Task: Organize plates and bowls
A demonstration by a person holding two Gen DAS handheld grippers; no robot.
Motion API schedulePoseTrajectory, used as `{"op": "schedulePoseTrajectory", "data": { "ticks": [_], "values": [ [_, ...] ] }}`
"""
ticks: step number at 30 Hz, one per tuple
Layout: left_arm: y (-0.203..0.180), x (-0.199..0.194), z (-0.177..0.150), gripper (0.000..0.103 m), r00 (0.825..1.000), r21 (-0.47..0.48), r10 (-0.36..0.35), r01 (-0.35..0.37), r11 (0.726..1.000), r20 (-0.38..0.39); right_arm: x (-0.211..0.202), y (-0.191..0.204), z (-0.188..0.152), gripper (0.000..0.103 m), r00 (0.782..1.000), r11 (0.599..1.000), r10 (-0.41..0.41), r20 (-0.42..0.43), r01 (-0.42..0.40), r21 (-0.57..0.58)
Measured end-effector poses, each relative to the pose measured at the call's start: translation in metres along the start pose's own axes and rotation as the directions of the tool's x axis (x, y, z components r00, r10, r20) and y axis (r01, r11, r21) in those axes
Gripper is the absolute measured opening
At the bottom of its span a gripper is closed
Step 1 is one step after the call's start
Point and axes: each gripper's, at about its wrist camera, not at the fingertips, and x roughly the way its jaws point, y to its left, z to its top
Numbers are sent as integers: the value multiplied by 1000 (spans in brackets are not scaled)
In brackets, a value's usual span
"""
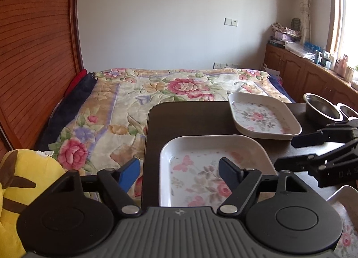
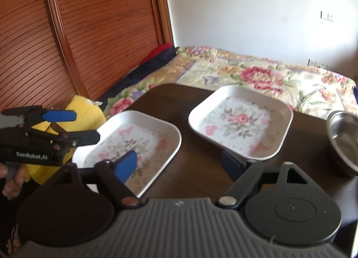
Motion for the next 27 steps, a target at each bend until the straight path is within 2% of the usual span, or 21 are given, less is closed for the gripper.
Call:
{"op": "schedulePoseTrajectory", "data": {
  "ticks": [9,13,17,25,27],
  "values": [
    [21,18,-1,78,1000,-54,7,-9,999,-29,21,5,-3,55,997,1000,10,-78,-10,9],
    [24,20,-5,64,999,-69,-6,3,998,-43,25,7,-3,50,995,1000,17,-94,-17,7],
    [26,18,-8,56,998,-79,-25,21,997,-52,28,9,-3,43,994,999,34,-104,-33,8],
    [25,19,-14,48,997,-92,-29,22,996,-72,33,16,-6,35,990,998,65,-127,-66,0],
    [25,20,-16,45,996,-94,-30,23,995,-78,34,16,-6,28,989,998,66,-132,-67,-2]
  ]
}}
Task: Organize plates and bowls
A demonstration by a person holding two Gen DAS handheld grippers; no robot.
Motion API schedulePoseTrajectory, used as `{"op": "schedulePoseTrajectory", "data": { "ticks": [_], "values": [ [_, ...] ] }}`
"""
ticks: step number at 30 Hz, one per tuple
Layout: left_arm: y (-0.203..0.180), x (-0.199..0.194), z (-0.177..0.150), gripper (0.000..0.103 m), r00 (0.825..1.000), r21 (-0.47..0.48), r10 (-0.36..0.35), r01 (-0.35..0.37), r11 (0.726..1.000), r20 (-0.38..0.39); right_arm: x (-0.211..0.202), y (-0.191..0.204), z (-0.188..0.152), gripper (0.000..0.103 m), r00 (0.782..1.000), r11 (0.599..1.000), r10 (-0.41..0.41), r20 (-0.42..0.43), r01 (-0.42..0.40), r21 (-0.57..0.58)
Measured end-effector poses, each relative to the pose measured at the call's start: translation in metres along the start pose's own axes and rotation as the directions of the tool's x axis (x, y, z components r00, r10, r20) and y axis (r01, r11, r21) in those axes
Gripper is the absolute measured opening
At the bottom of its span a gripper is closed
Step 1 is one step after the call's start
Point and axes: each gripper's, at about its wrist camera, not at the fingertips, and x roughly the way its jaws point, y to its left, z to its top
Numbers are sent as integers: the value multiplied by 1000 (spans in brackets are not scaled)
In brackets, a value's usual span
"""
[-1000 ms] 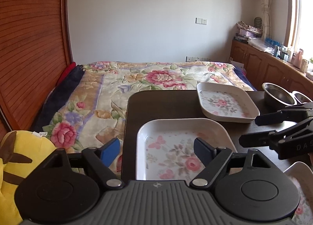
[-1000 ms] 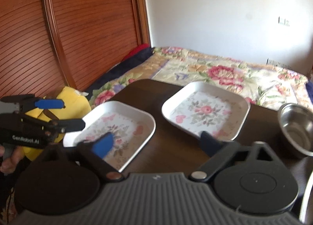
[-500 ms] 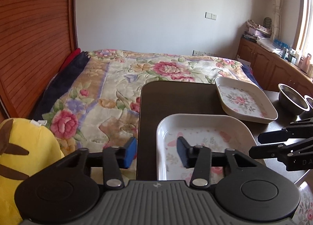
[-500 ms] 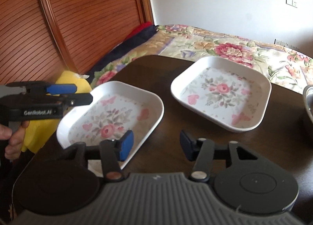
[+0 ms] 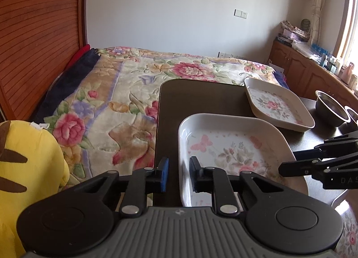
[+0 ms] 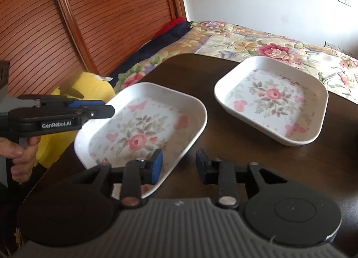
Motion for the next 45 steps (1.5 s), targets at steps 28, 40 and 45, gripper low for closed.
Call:
{"op": "schedulePoseTrajectory", "data": {
  "ticks": [28,40,45],
  "values": [
    [-27,-24,2,35,999,-1,24,-24,1000,37,-11,-15,-4,15,999,997,44,32,-46,56],
    [-52,-51,6,35,997,37,23,-26,999,77,-33,-23,-7,15,996,997,44,84,-49,65],
    [-61,-63,3,35,995,50,19,-24,998,96,-45,-26,-10,15,993,996,47,105,-54,68]
  ]
}}
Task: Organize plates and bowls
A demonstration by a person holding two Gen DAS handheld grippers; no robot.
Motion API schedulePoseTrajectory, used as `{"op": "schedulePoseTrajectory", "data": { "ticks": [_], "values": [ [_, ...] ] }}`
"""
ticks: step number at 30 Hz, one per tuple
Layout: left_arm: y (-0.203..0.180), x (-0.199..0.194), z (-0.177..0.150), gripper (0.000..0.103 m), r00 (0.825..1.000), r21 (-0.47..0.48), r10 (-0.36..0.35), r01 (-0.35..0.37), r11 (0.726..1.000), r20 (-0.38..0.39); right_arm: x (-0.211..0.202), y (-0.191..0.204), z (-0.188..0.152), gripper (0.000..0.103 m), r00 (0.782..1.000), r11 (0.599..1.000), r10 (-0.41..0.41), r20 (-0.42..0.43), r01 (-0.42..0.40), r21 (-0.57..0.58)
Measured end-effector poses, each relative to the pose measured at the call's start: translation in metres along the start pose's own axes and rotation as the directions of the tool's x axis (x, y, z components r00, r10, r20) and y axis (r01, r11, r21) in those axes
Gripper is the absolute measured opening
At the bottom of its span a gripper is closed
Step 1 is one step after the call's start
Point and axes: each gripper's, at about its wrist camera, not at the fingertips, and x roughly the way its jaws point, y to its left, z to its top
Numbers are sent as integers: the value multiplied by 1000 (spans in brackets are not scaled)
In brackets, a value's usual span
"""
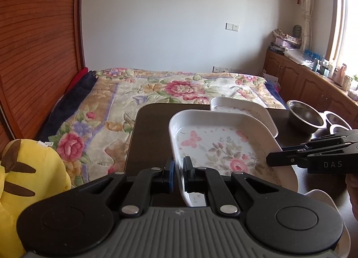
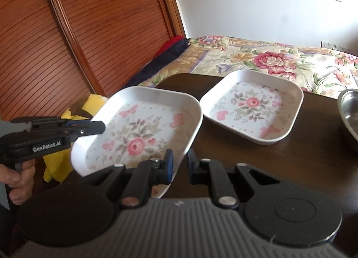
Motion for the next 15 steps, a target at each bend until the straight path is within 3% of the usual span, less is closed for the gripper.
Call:
{"op": "schedulePoseTrajectory", "data": {
  "ticks": [15],
  "values": [
    [-49,-32,-32,35,998,8,-56,56,998,11,-50,-11,-24,14,999,1000,-12,49,12,-10]
  ]
}}
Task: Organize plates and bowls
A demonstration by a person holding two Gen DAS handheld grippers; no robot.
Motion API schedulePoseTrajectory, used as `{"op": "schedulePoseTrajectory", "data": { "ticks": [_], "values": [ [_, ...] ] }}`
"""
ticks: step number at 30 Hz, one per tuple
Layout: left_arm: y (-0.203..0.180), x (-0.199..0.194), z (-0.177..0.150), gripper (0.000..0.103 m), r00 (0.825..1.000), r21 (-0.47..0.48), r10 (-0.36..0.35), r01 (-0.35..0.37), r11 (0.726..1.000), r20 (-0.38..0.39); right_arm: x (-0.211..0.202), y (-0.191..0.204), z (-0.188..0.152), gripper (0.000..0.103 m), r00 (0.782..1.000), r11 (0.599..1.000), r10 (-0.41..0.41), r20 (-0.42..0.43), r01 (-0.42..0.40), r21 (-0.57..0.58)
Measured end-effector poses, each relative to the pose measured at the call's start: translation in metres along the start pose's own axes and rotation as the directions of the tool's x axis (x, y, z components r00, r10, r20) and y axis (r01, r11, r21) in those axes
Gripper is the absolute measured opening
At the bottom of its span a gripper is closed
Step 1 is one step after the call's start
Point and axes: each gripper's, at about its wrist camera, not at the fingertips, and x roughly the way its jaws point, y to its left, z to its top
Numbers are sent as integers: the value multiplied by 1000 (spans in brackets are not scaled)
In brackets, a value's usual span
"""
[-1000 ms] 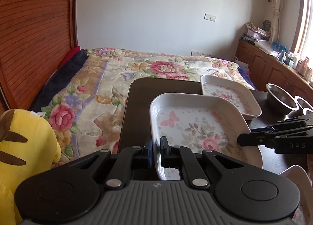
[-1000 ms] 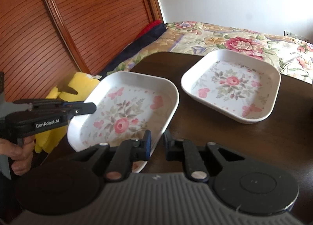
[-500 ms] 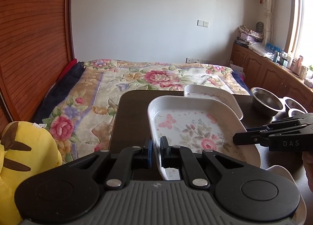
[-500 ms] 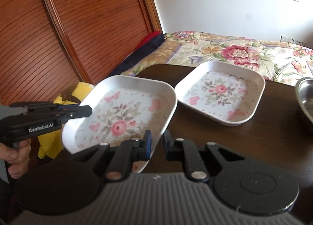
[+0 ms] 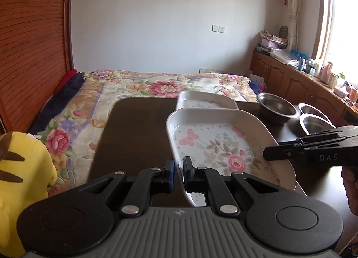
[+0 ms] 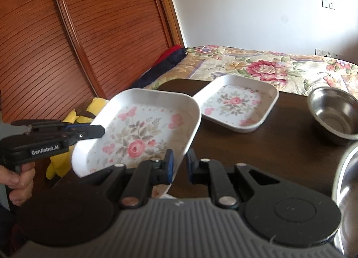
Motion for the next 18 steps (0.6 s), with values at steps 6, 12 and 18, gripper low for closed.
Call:
{"op": "schedulePoseTrajectory", "data": {
  "ticks": [6,12,18],
  "values": [
    [-17,-7,-18,36,999,-14,-28,28,1000,-21,-20,-7,-18,14,1000,1000,-12,3,12,4],
    [-35,-13,-30,36,998,-1,-47,47,999,-40,-38,-12,-36,14,1000,1000,-23,7,23,4],
    [-47,-16,-39,36,997,13,-60,61,998,-53,-50,-21,-53,14,1000,999,-30,1,30,13]
  ]
}}
